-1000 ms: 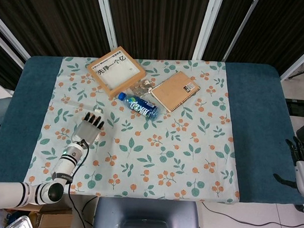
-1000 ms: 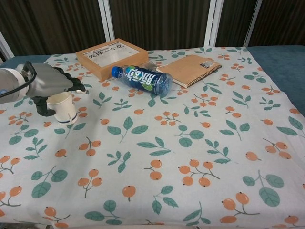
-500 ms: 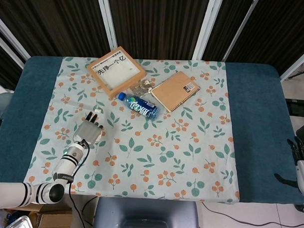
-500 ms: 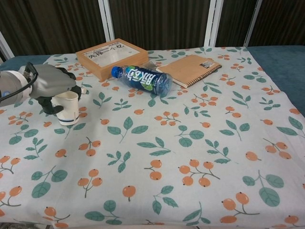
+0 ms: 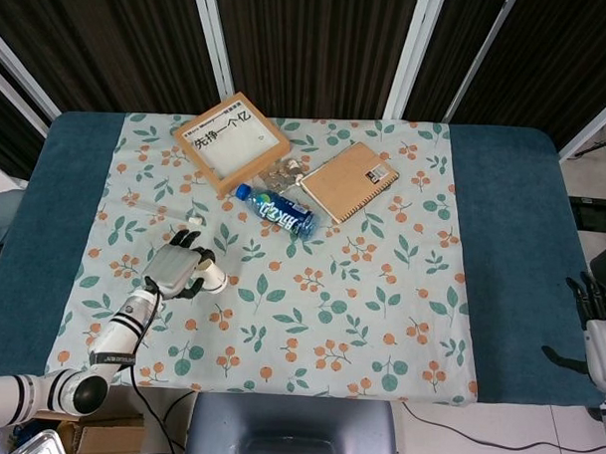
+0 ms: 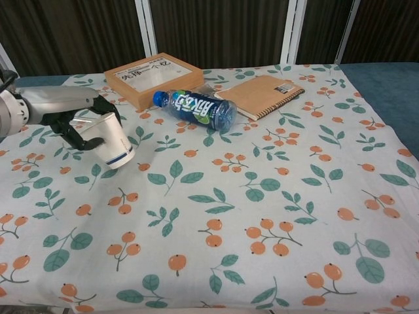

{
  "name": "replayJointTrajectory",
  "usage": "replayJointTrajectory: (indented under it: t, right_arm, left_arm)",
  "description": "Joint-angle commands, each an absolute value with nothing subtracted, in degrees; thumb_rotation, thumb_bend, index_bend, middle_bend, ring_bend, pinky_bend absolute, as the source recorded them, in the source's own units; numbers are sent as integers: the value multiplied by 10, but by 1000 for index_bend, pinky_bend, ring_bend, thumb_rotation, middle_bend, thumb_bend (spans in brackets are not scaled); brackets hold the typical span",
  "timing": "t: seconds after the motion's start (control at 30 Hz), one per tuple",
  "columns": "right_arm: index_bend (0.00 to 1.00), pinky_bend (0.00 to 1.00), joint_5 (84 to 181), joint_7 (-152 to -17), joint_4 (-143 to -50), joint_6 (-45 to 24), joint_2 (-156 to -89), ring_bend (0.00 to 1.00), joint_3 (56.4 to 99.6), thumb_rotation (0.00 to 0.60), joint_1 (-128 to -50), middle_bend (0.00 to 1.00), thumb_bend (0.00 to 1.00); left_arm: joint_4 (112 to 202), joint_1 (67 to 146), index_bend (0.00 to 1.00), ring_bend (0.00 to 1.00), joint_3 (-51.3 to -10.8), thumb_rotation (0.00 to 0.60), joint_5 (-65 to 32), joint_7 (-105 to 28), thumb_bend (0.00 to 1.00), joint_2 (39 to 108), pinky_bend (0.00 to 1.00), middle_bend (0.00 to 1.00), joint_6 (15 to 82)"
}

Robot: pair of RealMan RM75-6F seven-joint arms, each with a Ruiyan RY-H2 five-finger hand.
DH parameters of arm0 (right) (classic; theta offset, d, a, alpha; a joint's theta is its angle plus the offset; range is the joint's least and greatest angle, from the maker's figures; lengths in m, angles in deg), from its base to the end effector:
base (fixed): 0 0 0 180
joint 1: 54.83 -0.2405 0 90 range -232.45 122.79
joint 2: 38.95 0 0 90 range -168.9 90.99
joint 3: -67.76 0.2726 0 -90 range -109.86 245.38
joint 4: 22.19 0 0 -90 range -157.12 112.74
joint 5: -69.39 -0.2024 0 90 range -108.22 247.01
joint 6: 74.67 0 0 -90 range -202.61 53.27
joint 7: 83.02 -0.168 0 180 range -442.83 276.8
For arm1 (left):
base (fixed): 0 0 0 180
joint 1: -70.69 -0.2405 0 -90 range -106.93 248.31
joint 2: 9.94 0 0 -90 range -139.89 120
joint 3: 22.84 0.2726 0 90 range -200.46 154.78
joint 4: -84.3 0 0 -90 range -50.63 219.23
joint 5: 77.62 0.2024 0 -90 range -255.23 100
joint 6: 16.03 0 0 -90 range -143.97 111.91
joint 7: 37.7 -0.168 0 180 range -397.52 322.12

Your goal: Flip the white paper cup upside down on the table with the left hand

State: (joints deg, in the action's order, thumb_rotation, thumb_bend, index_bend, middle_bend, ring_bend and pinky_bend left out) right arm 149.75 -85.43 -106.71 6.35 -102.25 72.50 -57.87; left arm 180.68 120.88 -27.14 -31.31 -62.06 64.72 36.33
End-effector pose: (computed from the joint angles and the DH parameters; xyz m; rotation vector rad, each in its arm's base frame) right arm -0.3722 -0.2016 0.1970 1.3082 -0.9042 0.7407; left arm -0.1637 0.3830 0.0335 -1.8892 -1.0144 -0.7026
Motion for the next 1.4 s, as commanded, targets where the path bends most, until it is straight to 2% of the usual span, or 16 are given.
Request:
replayJointTrajectory:
  t: [0.03,0.2,0.37,0.53,0.63,0.7,0.8,1.0,1.13,1.23,1.4]
  right_arm:
    - [0,0,1497,-852,-1068,61,-1024,0,724,600,-580,0,71]
    - [0,0,1498,-846,-1070,57,-1025,0,724,600,-584,0,71]
    - [0,0,1498,-844,-1071,54,-1027,0,725,600,-587,0,72]
    - [0,0,1496,-847,-1068,48,-1029,0,725,600,-590,0,71]
    - [0,0,1496,-851,-1068,47,-1027,0,725,600,-590,0,71]
    - [0,0,1497,-853,-1069,49,-1026,0,725,600,-589,0,71]
    - [0,0,1496,-854,-1069,50,-1025,0,726,600,-589,0,71]
    - [0,0,1499,-853,-1071,51,-1025,0,725,600,-590,0,72]
    - [0,0,1500,-854,-1073,50,-1023,0,725,600,-592,0,71]
    - [0,0,1499,-854,-1073,49,-1022,0,725,600,-592,0,71]
    - [0,0,1497,-855,-1072,45,-1022,0,726,600,-594,0,71]
  left_arm:
    - [1758,1127,355,38,-311,600,-165,-335,498,650,2,373,293]
    - [1672,1092,355,36,-307,600,-48,-141,495,700,21,371,303]
    - [1600,1076,335,32,-297,600,17,-15,433,742,78,352,339]
    - [1551,1071,253,2,-281,600,52,26,423,764,81,266,359]
    - [1534,1072,146,0,-272,600,64,32,421,768,81,186,360]
    - [1528,1073,69,0,-267,600,69,30,421,767,79,134,361]
    - [1527,1073,7,0,-265,600,72,25,424,765,74,86,367]
    - [1533,1072,0,0,-262,600,80,-1,422,757,55,9,382]
    - [1539,1068,0,0,-260,600,86,-44,418,752,54,0,401]
    - [1542,1069,0,0,-261,600,95,-111,413,745,54,0,419]
    - [1587,1078,0,0,-274,600,102,-353,362,721,27,0,447]
